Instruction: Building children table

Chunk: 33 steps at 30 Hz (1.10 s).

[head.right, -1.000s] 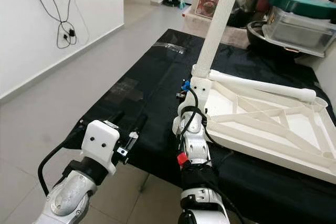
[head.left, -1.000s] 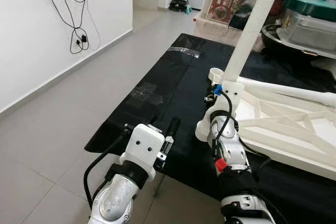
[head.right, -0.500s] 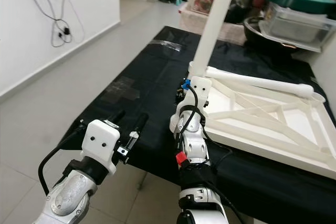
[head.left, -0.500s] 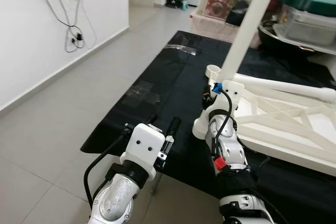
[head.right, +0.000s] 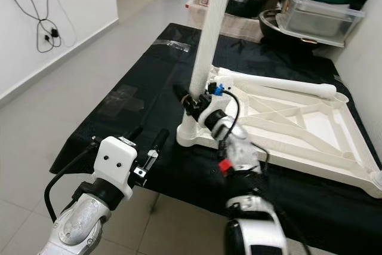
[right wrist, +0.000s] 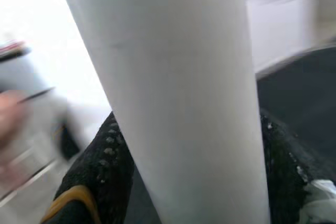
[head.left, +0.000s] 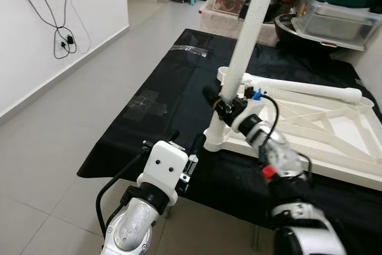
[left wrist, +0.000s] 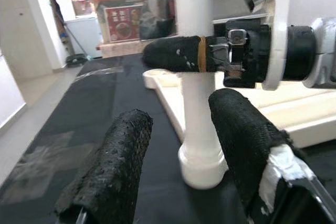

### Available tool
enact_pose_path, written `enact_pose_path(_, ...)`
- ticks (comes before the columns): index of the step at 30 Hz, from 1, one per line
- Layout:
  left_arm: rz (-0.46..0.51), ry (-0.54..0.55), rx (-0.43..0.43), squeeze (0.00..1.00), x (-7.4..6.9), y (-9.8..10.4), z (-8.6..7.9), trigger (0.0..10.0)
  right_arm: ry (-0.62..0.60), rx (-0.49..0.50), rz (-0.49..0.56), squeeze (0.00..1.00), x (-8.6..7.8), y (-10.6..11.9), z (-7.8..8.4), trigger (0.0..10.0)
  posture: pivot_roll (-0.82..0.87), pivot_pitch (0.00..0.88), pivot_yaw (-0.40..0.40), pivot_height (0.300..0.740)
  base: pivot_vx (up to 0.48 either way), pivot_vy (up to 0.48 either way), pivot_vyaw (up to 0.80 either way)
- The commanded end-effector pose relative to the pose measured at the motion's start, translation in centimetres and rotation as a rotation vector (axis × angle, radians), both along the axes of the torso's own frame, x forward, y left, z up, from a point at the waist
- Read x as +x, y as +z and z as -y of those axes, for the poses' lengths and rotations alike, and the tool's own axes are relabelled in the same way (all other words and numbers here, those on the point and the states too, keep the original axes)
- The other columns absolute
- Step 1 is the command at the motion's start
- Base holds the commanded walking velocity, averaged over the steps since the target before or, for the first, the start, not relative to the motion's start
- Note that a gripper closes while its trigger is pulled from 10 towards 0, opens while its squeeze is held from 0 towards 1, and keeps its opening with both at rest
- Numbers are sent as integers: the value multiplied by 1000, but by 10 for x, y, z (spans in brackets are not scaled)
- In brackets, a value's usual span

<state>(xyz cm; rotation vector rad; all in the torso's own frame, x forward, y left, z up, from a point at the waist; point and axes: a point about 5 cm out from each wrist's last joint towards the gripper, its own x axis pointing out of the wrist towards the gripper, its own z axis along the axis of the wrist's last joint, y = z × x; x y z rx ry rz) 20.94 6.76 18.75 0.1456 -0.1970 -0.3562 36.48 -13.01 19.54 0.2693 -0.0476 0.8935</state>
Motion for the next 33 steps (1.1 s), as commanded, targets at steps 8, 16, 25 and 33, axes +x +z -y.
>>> enact_pose_path(8,-5,2,6,0,0,-3,2,10000,413,-40,-43,0,-9,-10,-34,10000,157,35,-127,740,0,0,0)
enact_pose_path(16,-6,7,8,0,0,-3,2,10000,274,-13,-29,0,1,-10,-33,0,152,47,-125,740,0,0,0)
enact_pose_path(25,-9,2,5,0,0,-3,2,10000,-266,-33,-51,0,16,-21,-2,0,140,55,-119,740,0,0,0)
enact_pose_path(33,-12,-3,2,0,0,-4,2,10000,-929,-226,-144,0,4,-50,37,0,134,58,-114,740,0,0,0)
